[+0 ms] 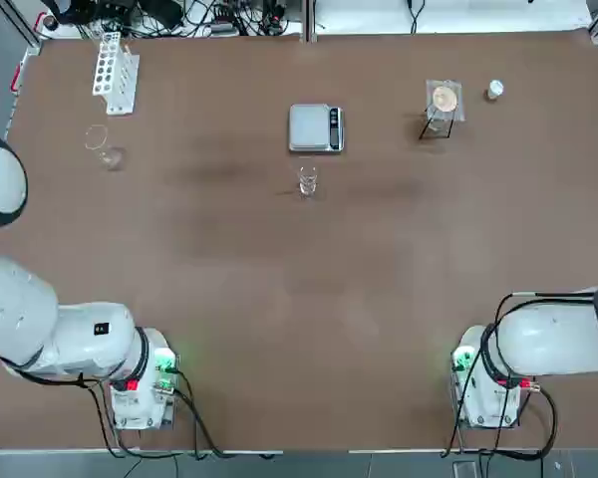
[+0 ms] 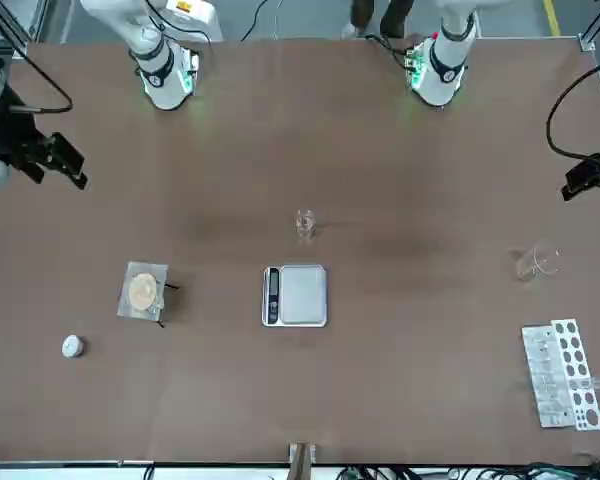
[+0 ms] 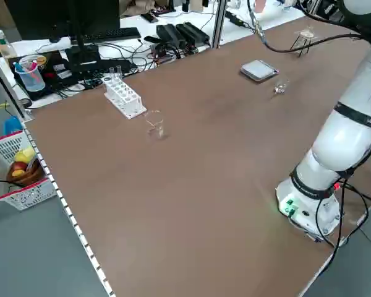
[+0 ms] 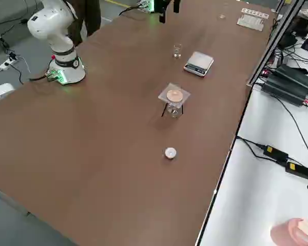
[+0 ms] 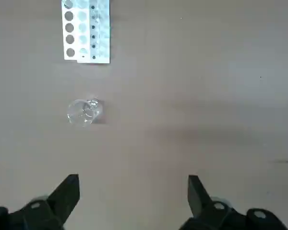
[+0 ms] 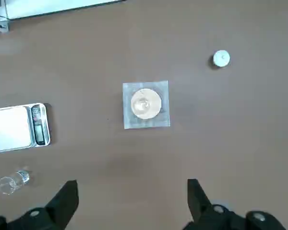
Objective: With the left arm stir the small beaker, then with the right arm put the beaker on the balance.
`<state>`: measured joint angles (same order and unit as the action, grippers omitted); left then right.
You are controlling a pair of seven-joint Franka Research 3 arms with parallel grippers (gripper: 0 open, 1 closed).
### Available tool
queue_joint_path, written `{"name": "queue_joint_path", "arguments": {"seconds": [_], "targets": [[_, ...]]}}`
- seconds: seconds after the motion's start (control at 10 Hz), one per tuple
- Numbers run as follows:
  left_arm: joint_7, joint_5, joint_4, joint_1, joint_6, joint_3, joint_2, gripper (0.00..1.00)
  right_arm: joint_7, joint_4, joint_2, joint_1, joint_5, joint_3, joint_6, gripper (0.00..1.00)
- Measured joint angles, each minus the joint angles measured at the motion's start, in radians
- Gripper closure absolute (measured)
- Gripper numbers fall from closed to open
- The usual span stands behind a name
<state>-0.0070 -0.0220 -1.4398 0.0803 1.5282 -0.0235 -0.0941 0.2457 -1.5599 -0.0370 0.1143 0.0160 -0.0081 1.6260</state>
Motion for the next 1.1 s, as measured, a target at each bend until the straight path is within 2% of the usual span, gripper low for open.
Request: {"name": "queue_joint_path", "arguments": {"seconds": [0.4, 0.7, 0.9, 1.1], "targets": [[0.002, 0.022, 0.002, 0.000, -0.001, -0.001, 0.002, 0.00, 0.000, 0.001, 0.000, 0.002, -0.001, 0.000, 0.036, 0.00], [0.016, 0.125, -0.008, -0.006, -0.001, -0.027, -0.011, 0.00, -0.001, -0.002, 0.001, 0.002, -0.002, 0.000, 0.045, 0.00], [0.028, 0.246, -0.017, -0.010, 0.000, -0.061, -0.061, 0.00, -0.001, -0.005, 0.006, 0.002, -0.002, 0.001, 0.037, 0.00], [0.033, 0.344, -0.099, -0.008, 0.060, -0.099, -0.090, 0.01, -0.002, -0.006, 0.010, 0.003, -0.002, 0.001, -0.006, 0.00]]}}
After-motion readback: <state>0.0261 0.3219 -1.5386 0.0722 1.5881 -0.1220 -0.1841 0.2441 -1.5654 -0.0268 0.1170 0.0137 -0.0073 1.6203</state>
